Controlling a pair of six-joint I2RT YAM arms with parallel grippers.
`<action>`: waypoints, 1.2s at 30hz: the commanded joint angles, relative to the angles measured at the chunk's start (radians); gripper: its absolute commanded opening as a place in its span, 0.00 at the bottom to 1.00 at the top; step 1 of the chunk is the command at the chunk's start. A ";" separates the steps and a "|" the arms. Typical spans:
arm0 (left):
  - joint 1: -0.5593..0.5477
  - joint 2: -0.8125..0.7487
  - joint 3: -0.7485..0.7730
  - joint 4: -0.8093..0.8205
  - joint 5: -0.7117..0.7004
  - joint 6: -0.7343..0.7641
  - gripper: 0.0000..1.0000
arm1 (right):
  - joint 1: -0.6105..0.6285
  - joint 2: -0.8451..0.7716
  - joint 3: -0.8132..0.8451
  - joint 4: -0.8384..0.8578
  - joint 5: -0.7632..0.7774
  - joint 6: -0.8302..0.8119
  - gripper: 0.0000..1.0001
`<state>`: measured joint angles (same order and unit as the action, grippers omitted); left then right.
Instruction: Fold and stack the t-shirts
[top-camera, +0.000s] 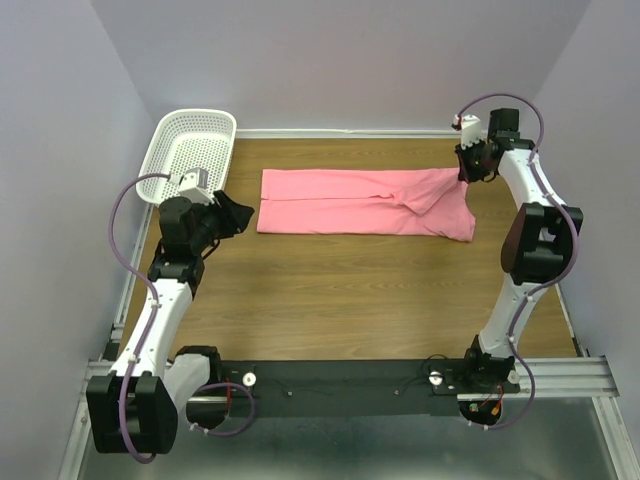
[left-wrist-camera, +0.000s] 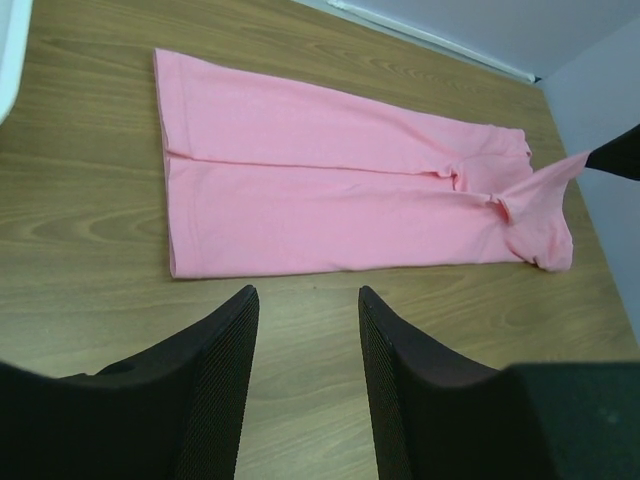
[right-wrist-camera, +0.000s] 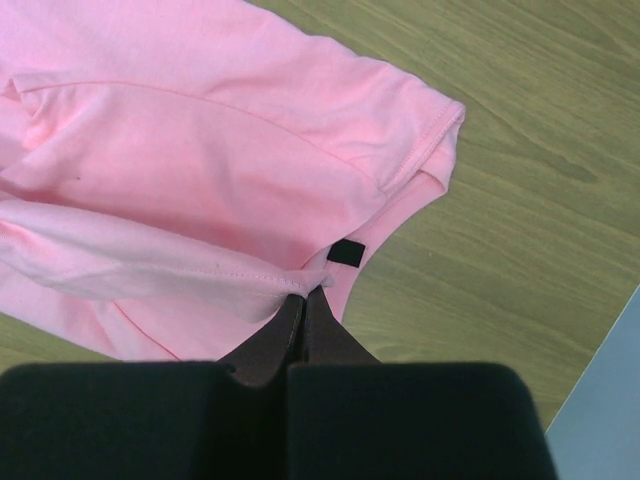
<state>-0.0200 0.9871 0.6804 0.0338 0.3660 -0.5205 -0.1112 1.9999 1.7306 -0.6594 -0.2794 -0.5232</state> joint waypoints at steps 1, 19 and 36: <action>-0.001 -0.039 -0.045 -0.032 0.048 0.019 0.52 | 0.021 0.036 0.058 0.006 0.028 0.019 0.00; -0.001 -0.123 -0.071 -0.075 0.097 0.030 0.52 | 0.073 0.089 0.125 0.006 0.078 0.032 0.01; -0.001 -0.114 -0.079 -0.060 0.106 0.024 0.52 | 0.099 0.145 0.199 0.006 0.083 0.048 0.01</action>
<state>-0.0200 0.8700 0.6136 -0.0441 0.4408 -0.5045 -0.0269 2.1098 1.8938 -0.6579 -0.2214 -0.4889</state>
